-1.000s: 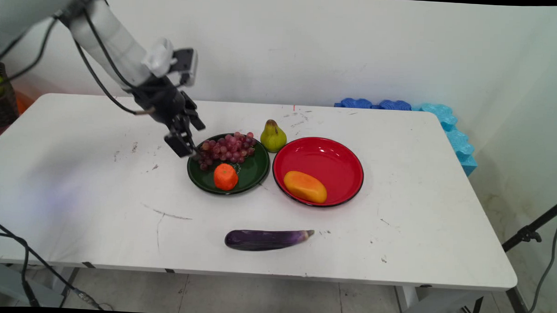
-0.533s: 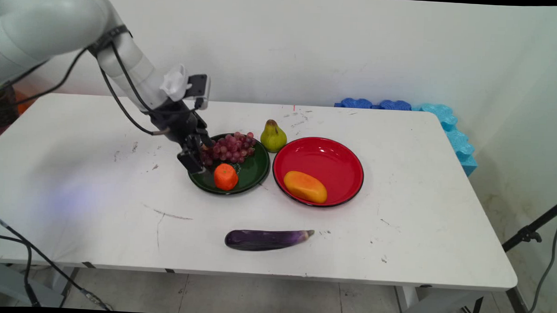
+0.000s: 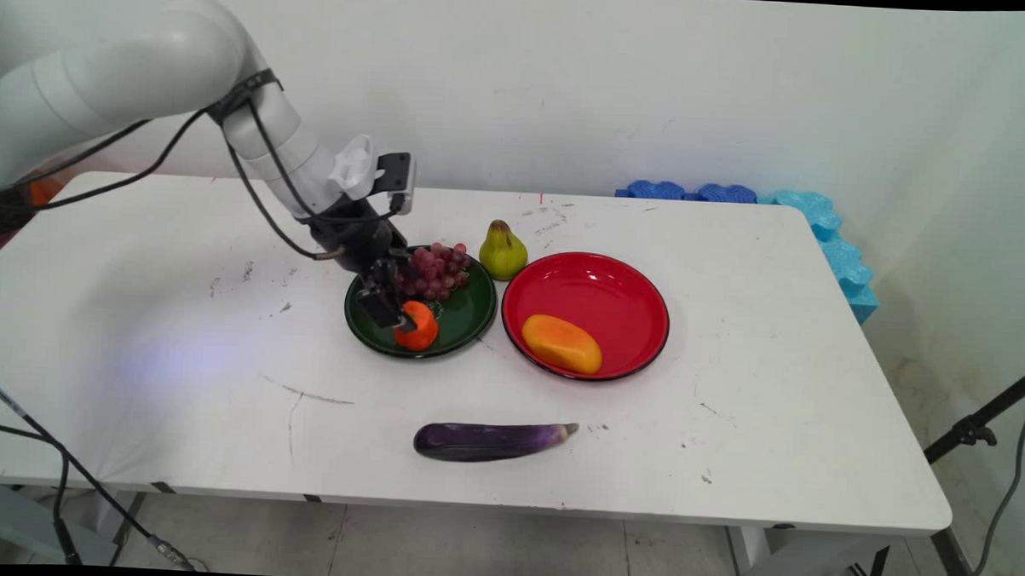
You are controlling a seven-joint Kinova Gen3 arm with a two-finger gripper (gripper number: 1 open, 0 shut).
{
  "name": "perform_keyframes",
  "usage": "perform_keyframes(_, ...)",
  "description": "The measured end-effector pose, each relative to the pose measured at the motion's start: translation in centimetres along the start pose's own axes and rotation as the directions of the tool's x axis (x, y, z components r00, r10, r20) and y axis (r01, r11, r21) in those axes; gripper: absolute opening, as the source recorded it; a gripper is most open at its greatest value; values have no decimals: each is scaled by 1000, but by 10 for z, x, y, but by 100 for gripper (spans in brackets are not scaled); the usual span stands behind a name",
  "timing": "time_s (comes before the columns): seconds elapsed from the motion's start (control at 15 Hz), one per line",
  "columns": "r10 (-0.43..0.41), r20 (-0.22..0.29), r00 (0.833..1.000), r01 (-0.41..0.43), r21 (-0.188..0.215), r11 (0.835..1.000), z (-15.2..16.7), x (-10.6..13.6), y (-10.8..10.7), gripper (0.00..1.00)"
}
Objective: Pick up the mandarin from the green plate
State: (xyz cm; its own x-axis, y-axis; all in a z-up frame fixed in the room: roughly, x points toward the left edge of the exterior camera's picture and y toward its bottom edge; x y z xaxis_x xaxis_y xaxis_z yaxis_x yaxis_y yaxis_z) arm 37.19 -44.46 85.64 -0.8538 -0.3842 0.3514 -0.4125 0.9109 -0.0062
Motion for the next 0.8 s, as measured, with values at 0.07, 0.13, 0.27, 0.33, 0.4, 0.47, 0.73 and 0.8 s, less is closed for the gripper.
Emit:
perform_keyframes(0.07,-1,1,1000,1,-3,1000,3,3,-2,100)
perform_keyframes(0.13,-2,4,1000,2,-6,1000,5,6,-3,100)
perform_keyframes(0.27,-6,21,1000,6,-14,1000,9,10,-7,100)
perform_keyframes(0.33,-9,31,999,9,-19,1000,11,12,-9,100)
perform_keyframes(0.4,-10,40,999,11,-25,1000,13,13,-10,100)
perform_keyframes(0.47,-10,45,999,12,-29,1000,14,13,-11,100)
perform_keyframes(0.73,3,88,996,2,-56,998,20,13,-15,100)
perform_keyframes(0.8,7,94,996,-1,-59,998,20,13,-15,100)
